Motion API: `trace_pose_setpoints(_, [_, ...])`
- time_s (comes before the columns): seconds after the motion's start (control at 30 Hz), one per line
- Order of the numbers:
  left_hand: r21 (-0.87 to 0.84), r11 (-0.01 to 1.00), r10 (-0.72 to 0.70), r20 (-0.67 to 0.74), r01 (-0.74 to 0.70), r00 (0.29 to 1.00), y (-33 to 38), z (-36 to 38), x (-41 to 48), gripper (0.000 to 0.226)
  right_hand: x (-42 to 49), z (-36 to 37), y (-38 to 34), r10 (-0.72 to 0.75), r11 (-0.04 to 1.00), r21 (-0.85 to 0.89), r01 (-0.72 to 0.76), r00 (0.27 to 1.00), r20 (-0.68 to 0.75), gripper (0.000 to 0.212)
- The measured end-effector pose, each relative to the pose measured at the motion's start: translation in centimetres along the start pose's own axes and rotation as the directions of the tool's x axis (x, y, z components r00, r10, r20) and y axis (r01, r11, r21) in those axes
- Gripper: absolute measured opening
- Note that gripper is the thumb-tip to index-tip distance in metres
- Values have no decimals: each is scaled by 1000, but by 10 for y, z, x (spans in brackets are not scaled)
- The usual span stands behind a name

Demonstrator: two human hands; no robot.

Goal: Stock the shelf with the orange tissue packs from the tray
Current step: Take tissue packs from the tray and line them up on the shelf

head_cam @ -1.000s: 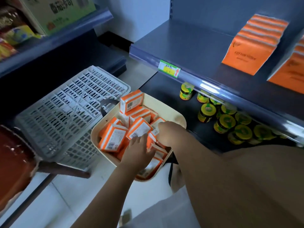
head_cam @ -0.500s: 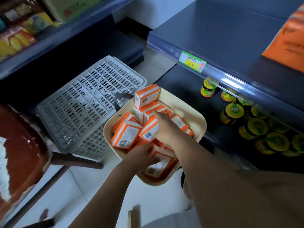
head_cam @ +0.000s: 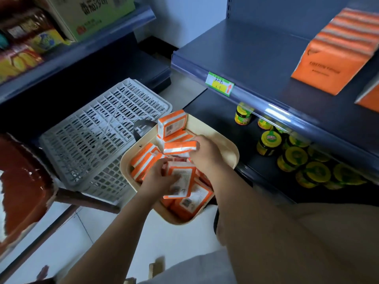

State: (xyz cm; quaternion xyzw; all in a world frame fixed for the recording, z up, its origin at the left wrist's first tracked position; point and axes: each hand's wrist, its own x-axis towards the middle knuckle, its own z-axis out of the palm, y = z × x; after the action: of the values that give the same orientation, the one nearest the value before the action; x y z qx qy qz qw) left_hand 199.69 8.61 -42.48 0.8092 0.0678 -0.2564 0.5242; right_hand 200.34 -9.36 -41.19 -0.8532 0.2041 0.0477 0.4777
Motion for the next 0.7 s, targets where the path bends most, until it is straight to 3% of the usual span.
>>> trace_pose_setpoints(0.07, [-193,981,-20,-19,16,1000,12,2,-4,42,-4,-15,-4,60,971,235,-50,998,-35,24])
trace_pose_setpoints(0.17, [-477,878,17,-66,-47,998,40,9,-15,18,-10,-40,-16,98,866,497,-48,992,-76,25])
trace_pose_setpoints(0.23, [-642,764,16,-83,-66,996,58,15,-23,29,-18,-60,-26,108,752,658,-40,992,-64,15])
trace_pose_setpoints(0.3, [-634,758,74,-151,-154,986,69,22,-29,39,-30,-79,-32,104,660,751,-21,993,-63,12])
trace_pose_setpoints(0.43, [-363,785,413,-296,-501,861,81,36,-43,9,-47,-101,-25,55,611,782,123,979,-197,23])
trace_pose_setpoints(0.53, [-172,736,584,-330,-655,742,91,45,-53,44,-57,-107,-22,79,543,824,160,967,-240,53])
trace_pose_setpoints(0.63, [-311,629,609,-372,-713,700,113,58,-69,74,-65,-112,-19,84,516,829,215,951,-298,86])
trace_pose_setpoints(0.7, [-500,584,532,-360,-640,766,129,68,-78,72,-78,-118,-22,55,504,825,257,943,-327,72])
